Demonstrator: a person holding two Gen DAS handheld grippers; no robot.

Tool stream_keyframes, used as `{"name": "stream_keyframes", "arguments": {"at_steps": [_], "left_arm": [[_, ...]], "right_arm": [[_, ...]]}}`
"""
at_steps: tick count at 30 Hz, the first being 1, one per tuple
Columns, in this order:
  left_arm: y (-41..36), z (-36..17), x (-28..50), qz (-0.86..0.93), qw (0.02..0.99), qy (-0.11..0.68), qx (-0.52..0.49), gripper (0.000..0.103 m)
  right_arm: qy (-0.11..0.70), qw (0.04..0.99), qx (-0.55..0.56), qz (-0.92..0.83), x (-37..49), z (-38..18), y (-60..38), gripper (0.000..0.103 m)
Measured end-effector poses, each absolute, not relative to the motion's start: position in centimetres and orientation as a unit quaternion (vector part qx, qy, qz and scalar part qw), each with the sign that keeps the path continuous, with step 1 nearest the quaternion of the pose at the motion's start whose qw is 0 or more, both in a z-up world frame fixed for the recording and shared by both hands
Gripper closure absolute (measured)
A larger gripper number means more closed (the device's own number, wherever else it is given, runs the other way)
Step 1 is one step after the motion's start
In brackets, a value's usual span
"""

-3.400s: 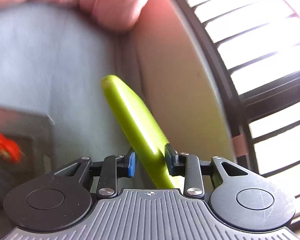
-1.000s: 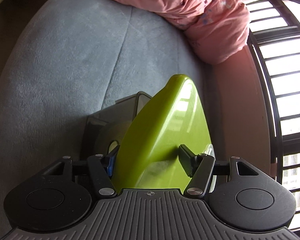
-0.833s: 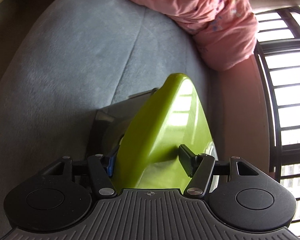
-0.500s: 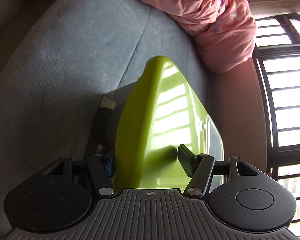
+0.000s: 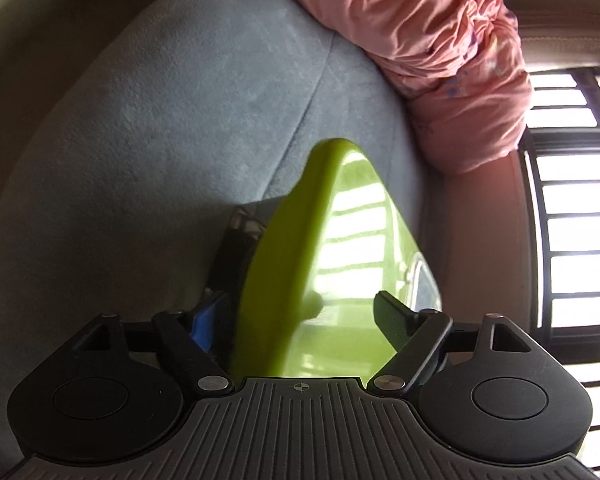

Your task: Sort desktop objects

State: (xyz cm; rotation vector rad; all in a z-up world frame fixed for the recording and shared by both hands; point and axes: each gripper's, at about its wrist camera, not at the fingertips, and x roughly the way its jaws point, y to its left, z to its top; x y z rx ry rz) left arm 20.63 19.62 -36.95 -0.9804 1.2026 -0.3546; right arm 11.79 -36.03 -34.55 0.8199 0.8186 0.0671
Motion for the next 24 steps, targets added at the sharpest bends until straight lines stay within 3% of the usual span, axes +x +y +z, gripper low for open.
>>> {"name": "stream_keyframes", "arguments": {"at_steps": [6, 10, 14, 24], "left_arm": [[18.7, -36.7, 21.2, -0.167, 0.690, 0.557, -0.431, 0.009], [16.4, -34.5, 22.7, -0.157, 0.725, 0.561, -0.368, 0.011], [13.9, -32.8, 23.8, -0.147, 0.757, 0.568, -0.289, 0.011], [15.0, -32.4, 23.5, -0.150, 0.759, 0.549, -0.316, 0.013]], "right_arm": [[0.391, 0.850, 0.352, 0.037, 11.0, -34.4, -35.6, 0.030], [0.386, 0.845, 0.367, 0.054, 11.2, -34.9, -35.4, 0.039], [0.370, 0.858, 0.353, 0.042, 11.8, -34.4, -34.8, 0.039], [0.334, 0.878, 0.340, 0.040, 11.5, -34.4, -34.8, 0.039]]}}
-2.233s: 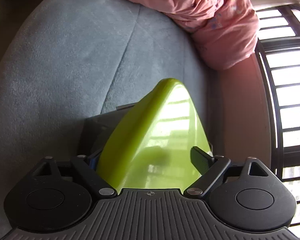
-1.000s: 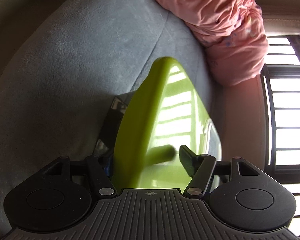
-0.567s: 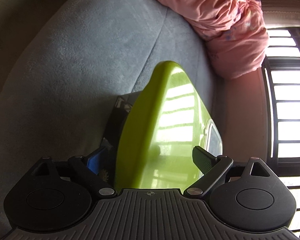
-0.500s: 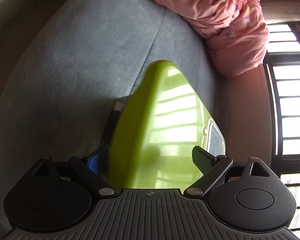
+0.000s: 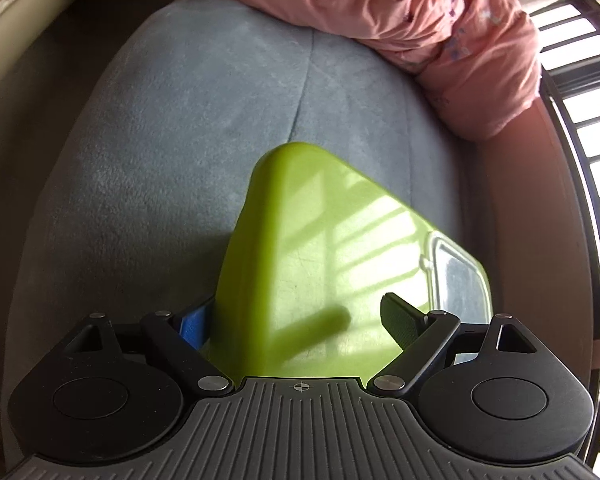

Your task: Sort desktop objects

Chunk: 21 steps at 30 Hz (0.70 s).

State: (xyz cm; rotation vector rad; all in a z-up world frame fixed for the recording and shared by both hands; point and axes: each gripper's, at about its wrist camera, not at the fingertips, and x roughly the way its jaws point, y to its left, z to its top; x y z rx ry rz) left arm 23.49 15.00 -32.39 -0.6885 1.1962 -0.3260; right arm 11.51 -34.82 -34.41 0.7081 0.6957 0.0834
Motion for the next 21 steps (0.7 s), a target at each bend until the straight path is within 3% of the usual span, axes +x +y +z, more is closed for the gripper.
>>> {"name": "stream_keyframes", "arguments": {"at_steps": [6, 11, 21], "left_arm": [[15.7, -29.7, 24.5, -0.151, 0.785, 0.509, -0.319, 0.018], [15.5, -32.4, 24.4, -0.130, 0.768, 0.547, -0.306, 0.019], [15.1, -33.9, 23.2, -0.135, 0.764, 0.551, -0.309, 0.019]], "right_arm": [[0.301, 0.890, 0.337, 0.054, 12.1, -33.0, -34.8, 0.039], [0.307, 0.893, 0.323, 0.059, 12.8, -33.1, -33.7, 0.039], [0.332, 0.886, 0.319, 0.045, 12.1, -34.6, -34.2, 0.038]]}}
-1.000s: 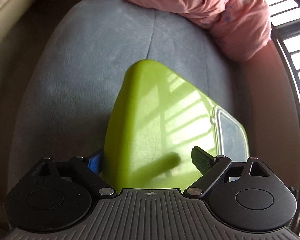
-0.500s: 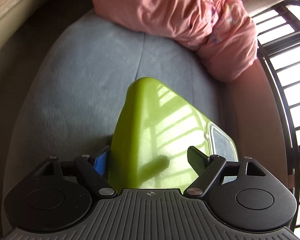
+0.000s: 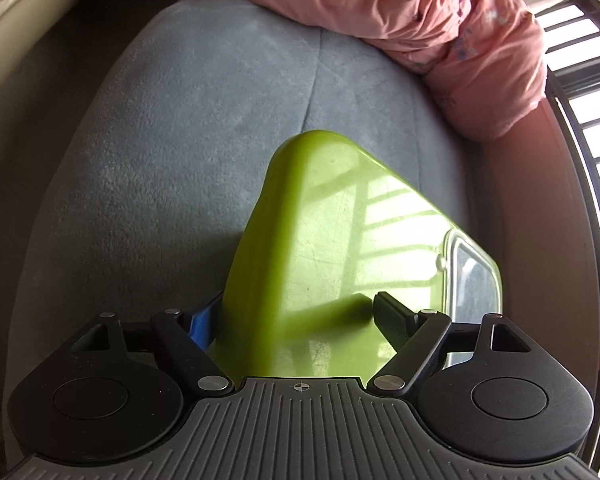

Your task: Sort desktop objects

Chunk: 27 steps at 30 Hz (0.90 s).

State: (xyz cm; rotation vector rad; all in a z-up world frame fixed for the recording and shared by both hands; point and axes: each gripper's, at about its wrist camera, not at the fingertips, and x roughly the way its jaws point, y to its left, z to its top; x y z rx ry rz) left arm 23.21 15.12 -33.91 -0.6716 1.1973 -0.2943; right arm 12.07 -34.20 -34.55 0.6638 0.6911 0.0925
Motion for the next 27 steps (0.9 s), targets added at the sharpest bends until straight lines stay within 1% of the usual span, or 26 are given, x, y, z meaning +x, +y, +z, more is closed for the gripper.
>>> {"name": "stream_keyframes", "arguments": {"at_steps": [3, 4, 5, 6, 8, 10, 12, 13, 18, 21, 27], "left_arm": [[15.6, -33.7, 23.0, -0.136, 0.759, 0.551, -0.318, 0.018], [16.0, -33.5, 22.8, -0.139, 0.757, 0.551, -0.324, 0.016], [16.3, -33.3, 22.6, -0.144, 0.754, 0.550, -0.329, 0.010], [16.4, -33.2, 22.3, -0.150, 0.750, 0.552, -0.332, 0.009], [16.4, -33.4, 22.1, -0.156, 0.742, 0.567, -0.322, 0.009], [15.9, -33.5, 22.1, -0.154, 0.744, 0.578, -0.299, 0.009], [15.2, -32.9, 22.6, -0.154, 0.755, 0.573, -0.280, 0.011], [14.8, -32.5, 22.9, -0.151, 0.762, 0.569, -0.272, 0.011], [13.5, -31.3, 24.8, -0.116, 0.780, 0.567, -0.236, 0.010], [12.9, -31.4, 24.5, -0.115, 0.786, 0.568, -0.214, 0.010], [14.5, -31.9, 23.2, -0.114, 0.785, 0.556, -0.249, 0.013]], "right_arm": [[0.340, 0.878, 0.333, 0.044, 11.9, -34.6, -34.5, 0.037], [0.346, 0.873, 0.342, 0.044, 11.8, -34.7, -34.7, 0.037], [0.350, 0.868, 0.349, 0.044, 11.7, -34.6, -34.9, 0.036], [0.351, 0.866, 0.354, 0.043, 11.5, -34.6, -35.1, 0.035], [0.349, 0.867, 0.352, 0.042, 10.9, -34.4, -35.3, 0.032], [0.349, 0.868, 0.351, 0.041, 10.4, -34.6, -35.4, 0.032], [0.345, 0.866, 0.359, 0.045, 9.7, -34.9, -35.4, 0.035], [0.343, 0.866, 0.361, 0.049, 9.5, -35.0, -35.2, 0.041], [0.330, 0.874, 0.355, 0.026, 8.7, -35.0, -33.6, 0.041], [0.322, 0.876, 0.358, 0.026, 8.7, -35.2, -33.7, 0.041], [0.324, 0.880, 0.347, 0.035, 8.7, -35.1, -33.8, 0.041]]}}
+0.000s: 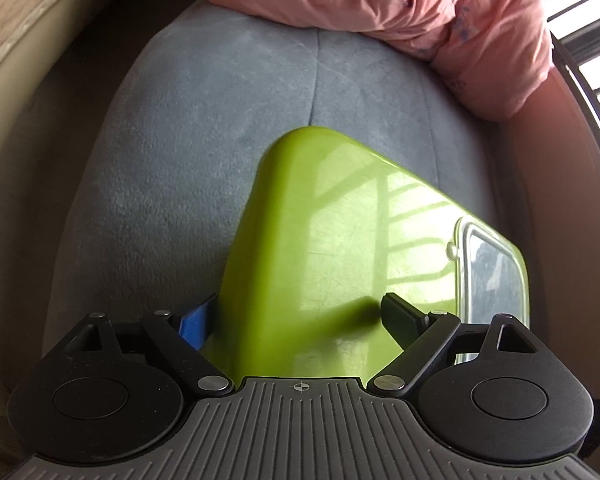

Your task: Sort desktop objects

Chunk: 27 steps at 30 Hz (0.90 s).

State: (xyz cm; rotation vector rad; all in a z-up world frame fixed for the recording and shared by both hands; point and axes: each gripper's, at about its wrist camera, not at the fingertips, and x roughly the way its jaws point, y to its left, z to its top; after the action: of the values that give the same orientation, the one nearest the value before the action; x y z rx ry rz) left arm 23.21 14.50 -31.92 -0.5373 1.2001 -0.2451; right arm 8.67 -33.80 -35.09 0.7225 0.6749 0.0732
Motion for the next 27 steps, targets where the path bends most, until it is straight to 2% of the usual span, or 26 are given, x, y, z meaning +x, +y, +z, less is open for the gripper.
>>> {"name": "stream_keyframes", "arguments": {"at_steps": [6, 12, 16, 22, 27], "left_arm": [[17.4, -30.5, 21.5, -0.117, 0.785, 0.529, -0.300, 0.010], [19.4, -29.5, 16.7, -0.144, 0.772, 0.505, -0.357, 0.009], [18.3, -28.2, 12.5, -0.119, 0.789, 0.507, -0.327, 0.009], [12.8, -24.8, 7.5, -0.136, 0.798, 0.543, -0.223, 0.006], [8.8, -22.4, 3.4, -0.150, 0.801, 0.552, -0.177, 0.005]], "right_arm": [[0.330, 0.879, 0.343, 0.021, 8.4, -35.0, -33.6, 0.033], [0.316, 0.858, 0.405, 0.003, 6.8, -34.7, -35.5, 0.023], [0.309, 0.862, 0.402, 0.002, 4.2, -33.6, -35.6, 0.023], [0.338, 0.870, 0.358, 0.003, 1.1, -31.2, -33.0, 0.012], [0.371, 0.854, 0.359, 0.058, -0.7, -28.9, -30.1, 0.010]]}}
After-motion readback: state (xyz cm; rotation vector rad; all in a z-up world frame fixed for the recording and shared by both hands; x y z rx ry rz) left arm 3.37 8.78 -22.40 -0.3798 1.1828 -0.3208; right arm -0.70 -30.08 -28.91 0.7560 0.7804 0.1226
